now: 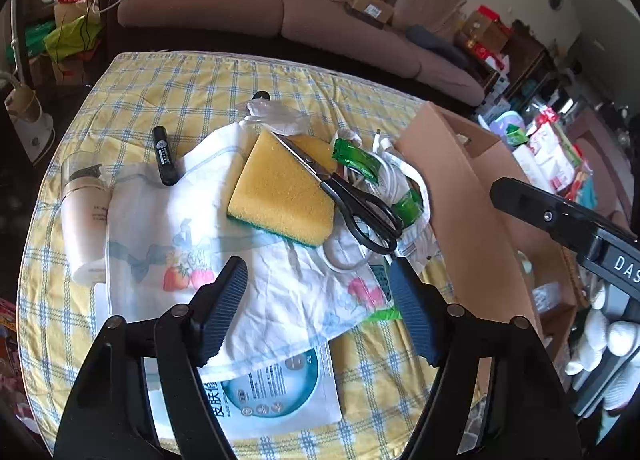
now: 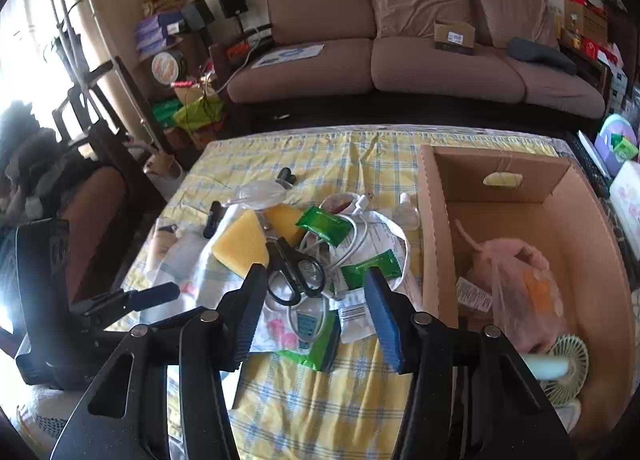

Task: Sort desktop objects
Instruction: 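Grasp the black scissors by the handles with the left gripper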

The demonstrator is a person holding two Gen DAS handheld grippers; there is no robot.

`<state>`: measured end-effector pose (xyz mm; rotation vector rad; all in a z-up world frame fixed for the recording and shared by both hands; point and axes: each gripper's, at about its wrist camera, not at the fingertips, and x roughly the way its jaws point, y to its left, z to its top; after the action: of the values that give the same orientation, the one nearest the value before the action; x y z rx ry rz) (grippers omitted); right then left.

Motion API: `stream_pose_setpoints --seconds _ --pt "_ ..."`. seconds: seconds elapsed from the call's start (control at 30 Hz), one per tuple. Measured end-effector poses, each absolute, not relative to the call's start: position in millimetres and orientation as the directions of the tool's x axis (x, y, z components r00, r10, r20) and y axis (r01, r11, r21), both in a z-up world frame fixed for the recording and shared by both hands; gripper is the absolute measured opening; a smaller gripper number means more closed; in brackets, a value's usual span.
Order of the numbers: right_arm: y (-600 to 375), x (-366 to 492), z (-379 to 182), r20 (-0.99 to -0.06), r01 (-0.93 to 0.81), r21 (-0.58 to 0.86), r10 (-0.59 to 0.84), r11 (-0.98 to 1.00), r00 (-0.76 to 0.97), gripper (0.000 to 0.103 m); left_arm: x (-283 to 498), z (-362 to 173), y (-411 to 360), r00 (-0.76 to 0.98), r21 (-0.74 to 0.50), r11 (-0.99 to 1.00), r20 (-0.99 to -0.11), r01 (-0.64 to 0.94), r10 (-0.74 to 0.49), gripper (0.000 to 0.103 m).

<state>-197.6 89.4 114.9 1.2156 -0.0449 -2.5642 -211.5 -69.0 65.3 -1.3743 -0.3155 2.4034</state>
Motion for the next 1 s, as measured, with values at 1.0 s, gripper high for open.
stream_pose_setpoints --seconds 1.0 --pt "63 -283 35 -0.903 0.338 0.329 -0.398 -0.882 -0.162 0.019 -247 31 -52 -0.359 -0.410 -0.899 -0.824 -0.156 0.438 0.053"
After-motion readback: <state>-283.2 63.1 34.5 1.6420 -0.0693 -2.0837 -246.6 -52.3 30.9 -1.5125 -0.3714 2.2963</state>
